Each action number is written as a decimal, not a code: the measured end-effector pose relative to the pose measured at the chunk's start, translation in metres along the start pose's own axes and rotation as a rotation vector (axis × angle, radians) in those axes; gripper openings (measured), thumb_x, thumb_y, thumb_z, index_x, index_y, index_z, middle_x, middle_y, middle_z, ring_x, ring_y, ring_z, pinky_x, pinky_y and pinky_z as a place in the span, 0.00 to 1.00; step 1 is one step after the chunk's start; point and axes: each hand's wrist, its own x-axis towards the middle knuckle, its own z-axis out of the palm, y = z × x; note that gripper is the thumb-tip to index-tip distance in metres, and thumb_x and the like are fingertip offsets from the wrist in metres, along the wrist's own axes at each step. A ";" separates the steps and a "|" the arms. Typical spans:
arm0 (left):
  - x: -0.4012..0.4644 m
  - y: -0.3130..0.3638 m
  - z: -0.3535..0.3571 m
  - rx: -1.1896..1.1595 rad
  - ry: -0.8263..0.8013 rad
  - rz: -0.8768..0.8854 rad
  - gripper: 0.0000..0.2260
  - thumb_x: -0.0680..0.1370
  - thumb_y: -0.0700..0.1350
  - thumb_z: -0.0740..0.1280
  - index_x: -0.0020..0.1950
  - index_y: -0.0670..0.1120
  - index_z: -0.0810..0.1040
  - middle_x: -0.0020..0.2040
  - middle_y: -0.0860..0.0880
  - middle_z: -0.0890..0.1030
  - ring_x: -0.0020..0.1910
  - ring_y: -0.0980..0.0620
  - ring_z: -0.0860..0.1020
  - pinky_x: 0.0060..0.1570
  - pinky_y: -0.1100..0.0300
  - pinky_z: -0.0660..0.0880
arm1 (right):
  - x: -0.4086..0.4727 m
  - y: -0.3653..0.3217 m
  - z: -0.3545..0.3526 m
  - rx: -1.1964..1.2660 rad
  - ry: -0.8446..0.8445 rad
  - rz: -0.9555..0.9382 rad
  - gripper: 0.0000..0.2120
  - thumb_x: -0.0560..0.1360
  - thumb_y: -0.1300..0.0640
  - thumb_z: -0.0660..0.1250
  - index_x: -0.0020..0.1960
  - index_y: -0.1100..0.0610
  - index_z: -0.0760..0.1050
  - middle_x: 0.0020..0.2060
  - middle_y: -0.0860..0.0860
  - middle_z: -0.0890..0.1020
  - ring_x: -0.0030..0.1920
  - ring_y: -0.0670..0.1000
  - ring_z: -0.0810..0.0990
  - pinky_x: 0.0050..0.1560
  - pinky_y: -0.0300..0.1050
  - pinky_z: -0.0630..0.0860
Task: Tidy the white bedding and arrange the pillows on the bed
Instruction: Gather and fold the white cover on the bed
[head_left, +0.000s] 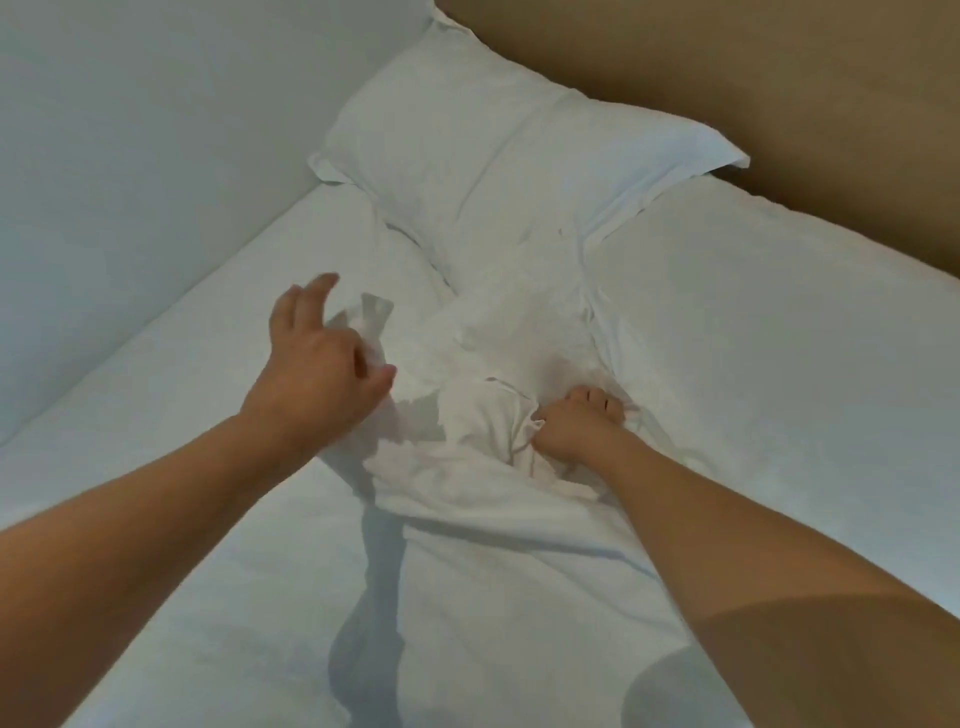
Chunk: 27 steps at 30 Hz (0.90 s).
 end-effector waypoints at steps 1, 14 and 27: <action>0.005 -0.004 0.004 -0.104 0.078 -0.201 0.16 0.75 0.47 0.69 0.59 0.43 0.73 0.75 0.42 0.56 0.72 0.36 0.59 0.67 0.44 0.63 | -0.006 -0.002 -0.012 0.172 -0.045 0.010 0.22 0.78 0.49 0.57 0.70 0.54 0.69 0.69 0.59 0.68 0.67 0.60 0.67 0.65 0.52 0.64; -0.095 0.001 -0.125 -1.207 -0.228 0.074 0.14 0.62 0.46 0.69 0.46 0.50 0.84 0.60 0.52 0.78 0.57 0.49 0.78 0.54 0.51 0.75 | -0.164 -0.063 -0.201 0.949 -0.075 -0.420 0.20 0.75 0.68 0.64 0.32 0.51 0.60 0.25 0.47 0.67 0.27 0.46 0.65 0.30 0.39 0.60; -0.196 -0.040 -0.134 -0.219 0.082 0.352 0.22 0.76 0.61 0.61 0.68 0.55 0.70 0.68 0.54 0.72 0.70 0.54 0.67 0.77 0.46 0.46 | -0.360 -0.140 -0.195 0.607 0.046 -0.486 0.14 0.75 0.61 0.66 0.41 0.51 0.61 0.36 0.51 0.70 0.33 0.49 0.66 0.32 0.42 0.64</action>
